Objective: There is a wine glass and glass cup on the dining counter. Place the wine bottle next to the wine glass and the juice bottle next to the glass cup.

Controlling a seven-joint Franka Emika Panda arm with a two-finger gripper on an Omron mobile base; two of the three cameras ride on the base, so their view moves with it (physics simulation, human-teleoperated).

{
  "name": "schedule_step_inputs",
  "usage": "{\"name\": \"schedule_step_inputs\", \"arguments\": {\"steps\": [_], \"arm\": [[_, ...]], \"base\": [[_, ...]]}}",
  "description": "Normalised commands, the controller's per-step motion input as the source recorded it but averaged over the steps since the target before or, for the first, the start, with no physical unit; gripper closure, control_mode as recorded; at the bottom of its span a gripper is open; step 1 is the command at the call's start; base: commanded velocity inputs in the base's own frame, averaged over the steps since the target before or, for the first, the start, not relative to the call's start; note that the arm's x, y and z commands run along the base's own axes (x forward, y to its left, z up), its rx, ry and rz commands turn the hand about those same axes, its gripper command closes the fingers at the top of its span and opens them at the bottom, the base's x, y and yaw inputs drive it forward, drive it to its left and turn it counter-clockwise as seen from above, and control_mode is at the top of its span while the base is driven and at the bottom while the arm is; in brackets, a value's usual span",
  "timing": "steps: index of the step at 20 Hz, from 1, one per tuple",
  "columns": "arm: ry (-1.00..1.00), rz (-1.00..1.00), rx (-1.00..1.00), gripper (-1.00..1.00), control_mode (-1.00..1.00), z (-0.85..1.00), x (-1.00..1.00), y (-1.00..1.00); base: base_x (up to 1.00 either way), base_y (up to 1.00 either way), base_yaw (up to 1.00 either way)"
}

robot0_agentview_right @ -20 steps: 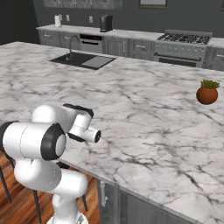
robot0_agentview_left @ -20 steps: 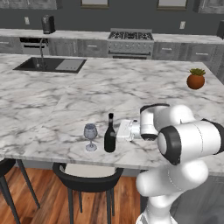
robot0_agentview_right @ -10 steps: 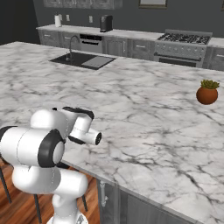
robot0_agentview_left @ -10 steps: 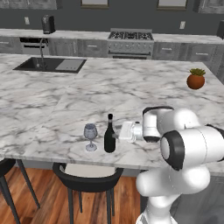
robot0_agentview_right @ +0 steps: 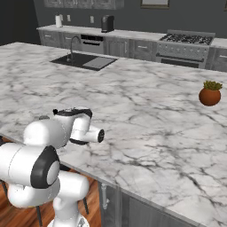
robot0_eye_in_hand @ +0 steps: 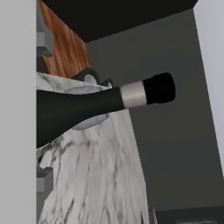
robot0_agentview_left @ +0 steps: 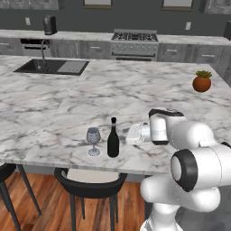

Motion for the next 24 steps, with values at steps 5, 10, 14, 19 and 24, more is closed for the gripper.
{"name": "schedule_step_inputs", "arguments": {"steps": [5,10,14,19,24], "arm": [[0.2,-0.05,-0.22,-1.0,-1.0,0.35,-0.22,-0.08],[0.18,-0.09,-0.2,-1.0,-1.0,0.3,-0.38,-0.2],[0.12,-0.09,-0.2,-1.0,-1.0,0.27,-0.45,-0.22],[0.11,-0.08,-0.2,-1.0,-1.0,0.26,-0.47,-0.19],[0.11,-0.12,-0.23,-1.0,-1.0,0.2,-0.49,-0.16]], "base": [[0.0,0.0,0.0],[0.0,0.0,0.0],[0.0,0.0,0.0],[0.0,0.0,0.0],[0.0,0.0,0.0]]}}
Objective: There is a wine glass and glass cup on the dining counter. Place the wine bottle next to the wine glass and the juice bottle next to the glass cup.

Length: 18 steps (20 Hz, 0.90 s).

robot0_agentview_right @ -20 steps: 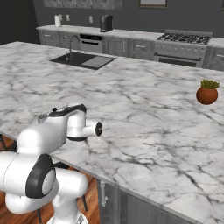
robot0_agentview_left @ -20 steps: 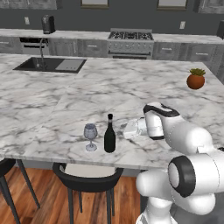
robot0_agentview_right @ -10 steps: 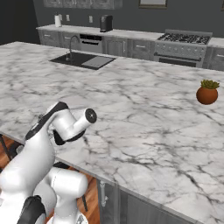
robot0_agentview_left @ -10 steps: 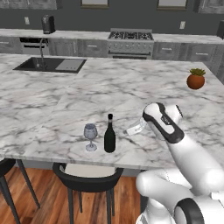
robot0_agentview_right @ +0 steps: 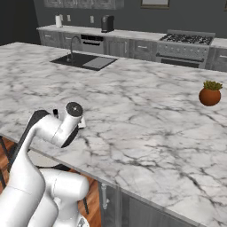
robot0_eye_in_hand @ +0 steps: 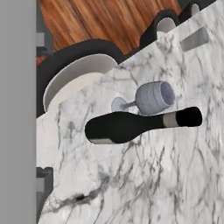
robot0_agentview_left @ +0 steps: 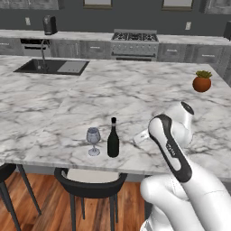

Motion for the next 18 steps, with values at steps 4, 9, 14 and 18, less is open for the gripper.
{"name": "schedule_step_inputs", "arguments": {"steps": [4,9,14,18], "arm": [[0.2,-0.17,-0.23,-1.0,-1.0,0.21,-0.43,-0.16],[0.2,-0.2,-0.19,-1.0,-1.0,0.14,-0.47,-0.17],[0.05,-0.17,-0.2,-1.0,-1.0,0.0,-0.33,-0.17],[0.01,-0.13,-0.1,-1.0,-1.0,0.0,-0.17,-0.18]], "base": [[0.0,0.0,0.0],[0.0,0.0,0.0],[0.0,0.0,0.0],[0.0,0.0,0.0]]}}
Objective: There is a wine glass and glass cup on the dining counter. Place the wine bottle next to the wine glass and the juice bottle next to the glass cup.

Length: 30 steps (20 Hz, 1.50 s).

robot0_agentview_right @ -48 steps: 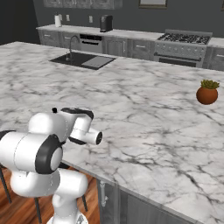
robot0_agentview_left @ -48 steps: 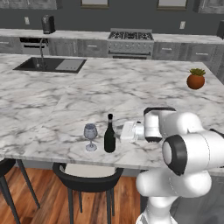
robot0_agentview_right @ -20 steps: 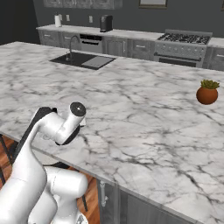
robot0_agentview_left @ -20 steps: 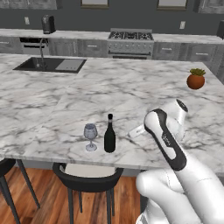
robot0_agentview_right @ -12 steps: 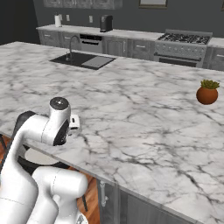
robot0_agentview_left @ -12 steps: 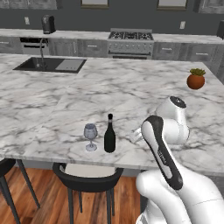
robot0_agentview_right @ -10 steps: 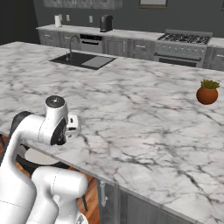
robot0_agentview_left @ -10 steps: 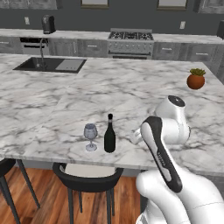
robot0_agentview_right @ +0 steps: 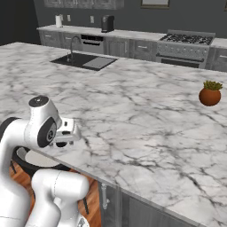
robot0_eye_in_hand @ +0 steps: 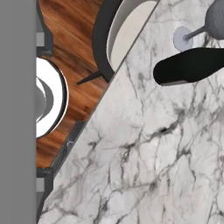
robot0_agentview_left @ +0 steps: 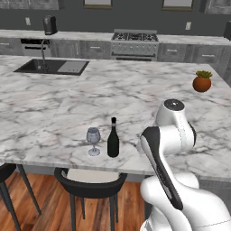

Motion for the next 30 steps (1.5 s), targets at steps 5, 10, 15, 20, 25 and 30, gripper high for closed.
{"name": "schedule_step_inputs", "arguments": {"steps": [5,10,15,20,25,30], "arm": [[0.0,-0.07,-0.03,-1.0,-1.0,0.0,-0.13,-0.09],[0.0,-0.01,0.0,-1.0,-1.0,0.0,-0.01,-0.01],[0.0,0.0,0.0,-1.0,-1.0,0.0,0.0,0.0],[0.0,0.0,0.0,-1.0,-1.0,0.0,0.0,0.0],[0.0,0.0,0.0,-1.0,1.0,0.0,0.0,0.0],[0.0,0.0,0.0,-1.0,1.0,0.0,0.0,0.0]], "base": [[0.0,0.0,0.0],[0.0,0.0,0.0],[0.0,0.0,0.0],[0.0,0.0,0.0],[-0.02,0.0,0.0],[-0.43,-0.02,0.0]]}}
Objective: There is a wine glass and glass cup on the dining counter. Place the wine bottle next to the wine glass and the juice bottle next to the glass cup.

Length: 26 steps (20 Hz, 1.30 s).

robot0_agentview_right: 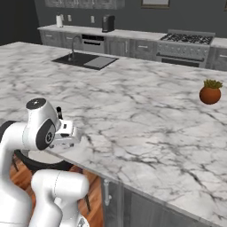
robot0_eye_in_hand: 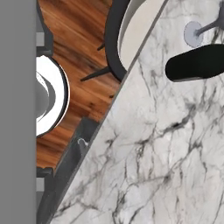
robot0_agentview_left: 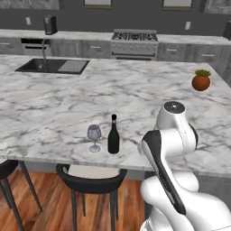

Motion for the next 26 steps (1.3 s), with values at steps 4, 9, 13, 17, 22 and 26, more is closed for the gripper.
{"name": "schedule_step_inputs", "arguments": {"steps": [4,9,13,17,22,26], "arm": [[0.0,0.0,0.0,-1.0,1.0,0.0,0.0,0.0],[0.0,0.0,0.0,-1.0,1.0,0.0,0.0,0.0],[0.0,0.0,0.0,-1.0,1.0,0.0,0.0,0.0],[0.0,0.0,0.0,-1.0,1.0,0.0,0.0,0.0],[0.0,0.0,0.0,-1.0,1.0,0.0,0.0,0.0],[0.0,0.0,0.0,-1.0,1.0,0.0,0.0,0.0]], "base": [[-0.7,-0.09,-0.07],[-0.73,-0.13,-0.11],[-0.47,-0.14,-0.51],[-0.02,0.05,-0.99],[0.0,0.05,-1.0],[0.0,0.03,-1.0]]}}
